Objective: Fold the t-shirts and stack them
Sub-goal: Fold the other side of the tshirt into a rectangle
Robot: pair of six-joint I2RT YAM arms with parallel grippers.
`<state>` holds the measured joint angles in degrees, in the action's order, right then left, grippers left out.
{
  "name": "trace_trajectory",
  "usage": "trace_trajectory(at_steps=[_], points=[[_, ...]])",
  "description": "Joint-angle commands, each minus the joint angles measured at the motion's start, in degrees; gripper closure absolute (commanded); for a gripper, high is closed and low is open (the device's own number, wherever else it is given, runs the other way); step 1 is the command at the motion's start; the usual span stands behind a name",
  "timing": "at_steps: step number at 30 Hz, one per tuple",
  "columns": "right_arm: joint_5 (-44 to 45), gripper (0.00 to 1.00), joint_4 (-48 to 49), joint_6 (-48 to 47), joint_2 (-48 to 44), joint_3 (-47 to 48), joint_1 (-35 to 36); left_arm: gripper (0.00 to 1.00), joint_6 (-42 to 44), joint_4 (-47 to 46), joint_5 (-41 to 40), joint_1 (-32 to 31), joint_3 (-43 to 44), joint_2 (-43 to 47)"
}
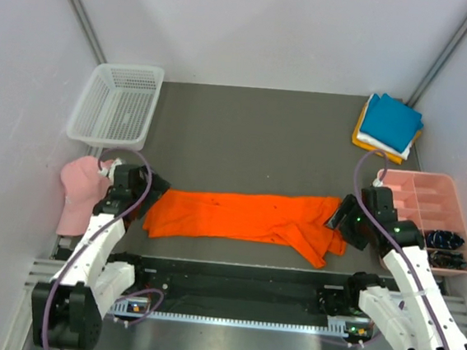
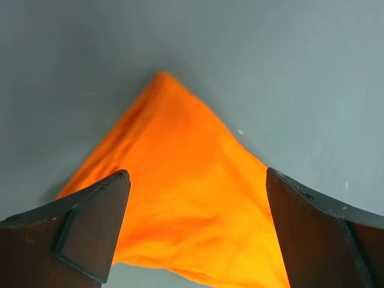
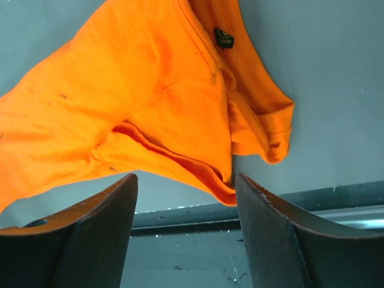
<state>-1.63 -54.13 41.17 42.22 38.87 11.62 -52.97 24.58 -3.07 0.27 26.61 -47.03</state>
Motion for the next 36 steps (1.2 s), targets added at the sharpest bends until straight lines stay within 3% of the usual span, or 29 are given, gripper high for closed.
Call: trace_trajectory(at_steps=[1, 6, 12, 18, 25, 36], points=[[0.92, 0.34, 3.77, 0.23, -0.99, -0.11, 0.34, 0.01, 11.63, -15.07, 11.58, -2.98, 4.67, -7.10], [3.65, 0.34, 2.10, 1.55, -3.36, 0.50, 0.34, 0.01, 19.91, -21.31, 11.24, -12.38, 7.31, -11.85], [1.89, 0.36, 0.61, 1.37, -2.50, 0.07, 0.34, 0.06, 26.77, -30.28, 15.02, -30.03, 11.79, -20.37], [0.31, 0.38, -2.02, 2.78, -4.15, -1.34, 0.69, 0.10, 34.94, -32.40, 8.01, -44.80, 17.85, -31.71], [-0.30, 0.38, -5.02, 5.67, -8.55, -3.53, 0.95, 0.14, 37.85, -36.61, 7.11, -52.74, 21.73, -43.48], [-1.10, 0.39, -5.55, 7.26, -11.01, -7.85, 1.22, 0.16, 38.91, -40.13, 10.97, -56.69, 27.52, -49.12]])
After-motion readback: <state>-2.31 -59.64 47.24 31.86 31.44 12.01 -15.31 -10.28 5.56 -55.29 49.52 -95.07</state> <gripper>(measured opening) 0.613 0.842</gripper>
